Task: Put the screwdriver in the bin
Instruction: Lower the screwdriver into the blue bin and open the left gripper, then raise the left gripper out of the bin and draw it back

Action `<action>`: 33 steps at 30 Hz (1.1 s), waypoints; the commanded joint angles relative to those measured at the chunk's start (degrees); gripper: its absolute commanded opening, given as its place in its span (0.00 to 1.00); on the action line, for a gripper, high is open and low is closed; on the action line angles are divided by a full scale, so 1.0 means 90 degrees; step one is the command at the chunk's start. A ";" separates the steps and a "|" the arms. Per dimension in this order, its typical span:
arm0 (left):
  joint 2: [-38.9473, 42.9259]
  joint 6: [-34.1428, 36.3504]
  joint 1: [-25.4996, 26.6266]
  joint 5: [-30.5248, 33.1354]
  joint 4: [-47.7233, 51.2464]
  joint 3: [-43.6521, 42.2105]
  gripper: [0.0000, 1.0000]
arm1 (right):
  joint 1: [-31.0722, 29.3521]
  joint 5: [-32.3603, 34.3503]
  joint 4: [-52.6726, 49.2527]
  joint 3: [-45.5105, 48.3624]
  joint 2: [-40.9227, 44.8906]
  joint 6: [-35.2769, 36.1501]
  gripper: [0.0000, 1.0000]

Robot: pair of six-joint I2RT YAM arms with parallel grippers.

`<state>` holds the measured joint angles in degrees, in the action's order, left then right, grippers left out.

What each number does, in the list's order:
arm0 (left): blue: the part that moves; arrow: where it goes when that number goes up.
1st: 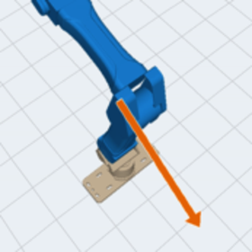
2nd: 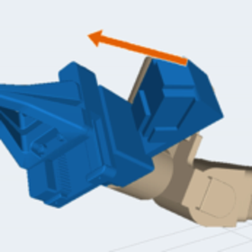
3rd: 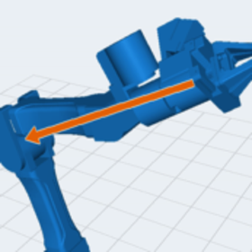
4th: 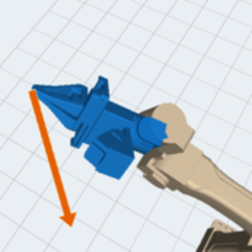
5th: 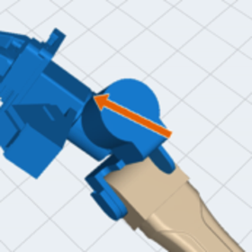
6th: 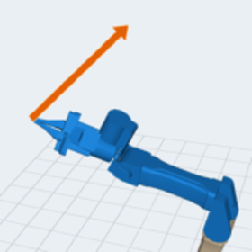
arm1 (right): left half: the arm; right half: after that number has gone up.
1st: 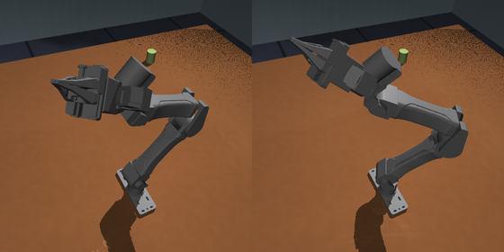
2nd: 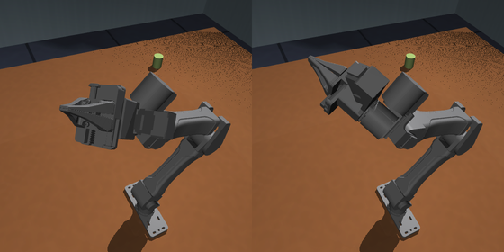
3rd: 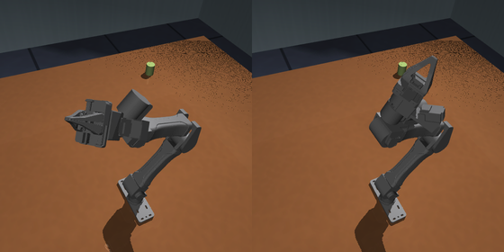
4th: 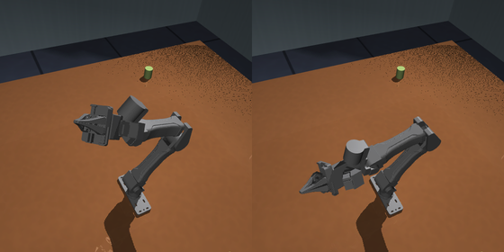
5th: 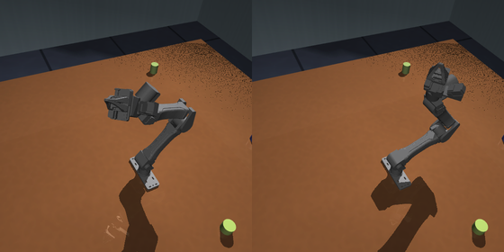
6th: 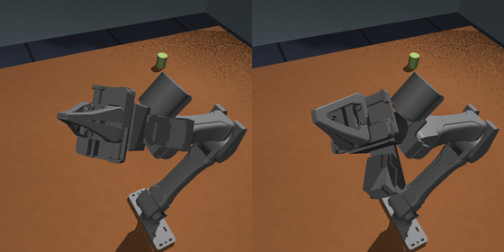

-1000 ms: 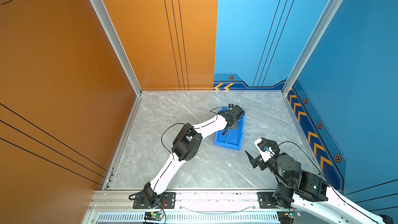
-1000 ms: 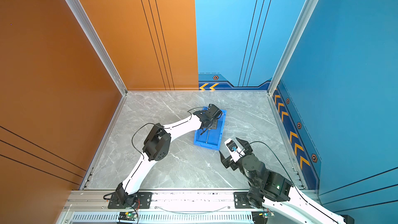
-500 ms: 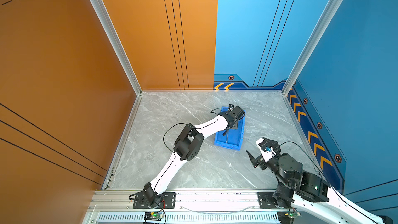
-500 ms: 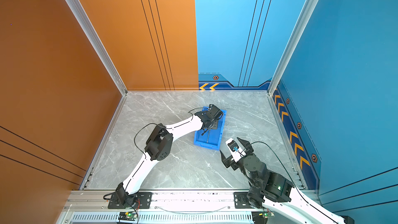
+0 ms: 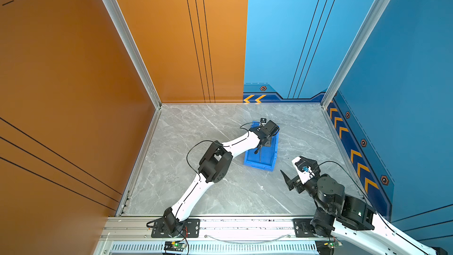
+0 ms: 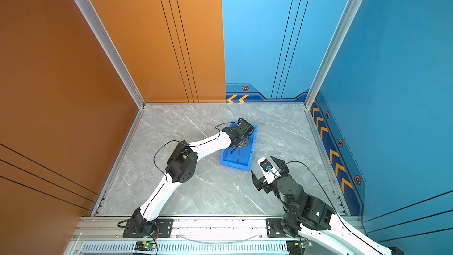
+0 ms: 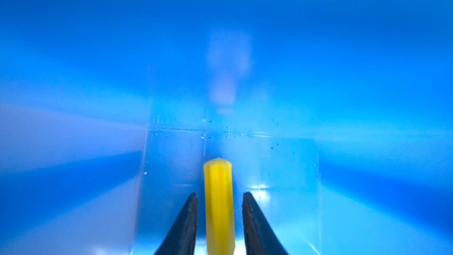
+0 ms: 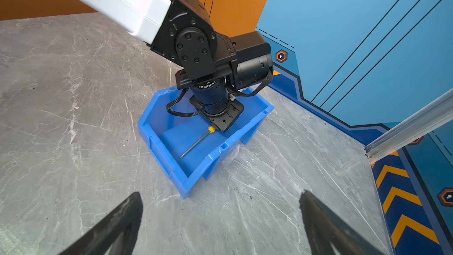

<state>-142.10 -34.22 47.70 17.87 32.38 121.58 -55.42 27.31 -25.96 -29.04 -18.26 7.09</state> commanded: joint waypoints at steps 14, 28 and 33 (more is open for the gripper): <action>0.0862 -0.0016 0.0030 0.0087 0.0405 -0.0173 0.44 | 0.0026 -0.0027 0.0189 0.0011 0.0197 -0.0108 1.00; 0.2169 -0.0088 0.0164 -0.0085 0.0790 -0.0792 0.53 | 0.0025 0.0353 0.0171 0.0067 0.0411 -0.0205 1.00; 0.2836 0.0089 0.0197 0.0090 0.0976 -0.1007 0.57 | 0.0042 0.0460 0.0160 0.0053 0.0437 -0.0212 1.00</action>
<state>-121.32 -34.37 48.95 17.61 38.76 114.04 -55.33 29.36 -25.30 -29.04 -14.81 6.17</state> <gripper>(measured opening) 0.555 0.998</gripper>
